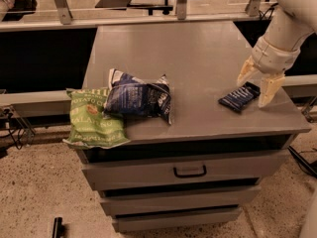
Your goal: Pick rxbar blueberry
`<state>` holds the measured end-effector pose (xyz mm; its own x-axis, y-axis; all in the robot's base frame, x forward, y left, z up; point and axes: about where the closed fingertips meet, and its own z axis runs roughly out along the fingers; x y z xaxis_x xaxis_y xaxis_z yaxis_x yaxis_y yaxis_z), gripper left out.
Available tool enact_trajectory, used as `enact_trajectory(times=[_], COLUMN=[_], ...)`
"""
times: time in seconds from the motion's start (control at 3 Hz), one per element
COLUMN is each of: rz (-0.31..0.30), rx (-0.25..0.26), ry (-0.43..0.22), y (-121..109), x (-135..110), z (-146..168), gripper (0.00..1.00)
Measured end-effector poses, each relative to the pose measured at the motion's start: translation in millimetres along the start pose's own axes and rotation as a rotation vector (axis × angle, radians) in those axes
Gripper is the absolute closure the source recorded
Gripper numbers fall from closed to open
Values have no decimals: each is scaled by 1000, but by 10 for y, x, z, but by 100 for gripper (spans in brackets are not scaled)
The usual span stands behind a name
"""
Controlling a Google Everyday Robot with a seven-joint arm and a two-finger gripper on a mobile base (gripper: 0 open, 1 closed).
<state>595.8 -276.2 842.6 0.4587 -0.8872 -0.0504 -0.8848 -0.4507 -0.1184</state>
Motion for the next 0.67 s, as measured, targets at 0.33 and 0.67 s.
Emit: enact_trajectory(times=[0.33,0.67], rz=[-12,-12], rx=[-32,-32], ry=[11,11], y=[54,51], x=[-17,-21], z=[113,76], gripper=[35,53])
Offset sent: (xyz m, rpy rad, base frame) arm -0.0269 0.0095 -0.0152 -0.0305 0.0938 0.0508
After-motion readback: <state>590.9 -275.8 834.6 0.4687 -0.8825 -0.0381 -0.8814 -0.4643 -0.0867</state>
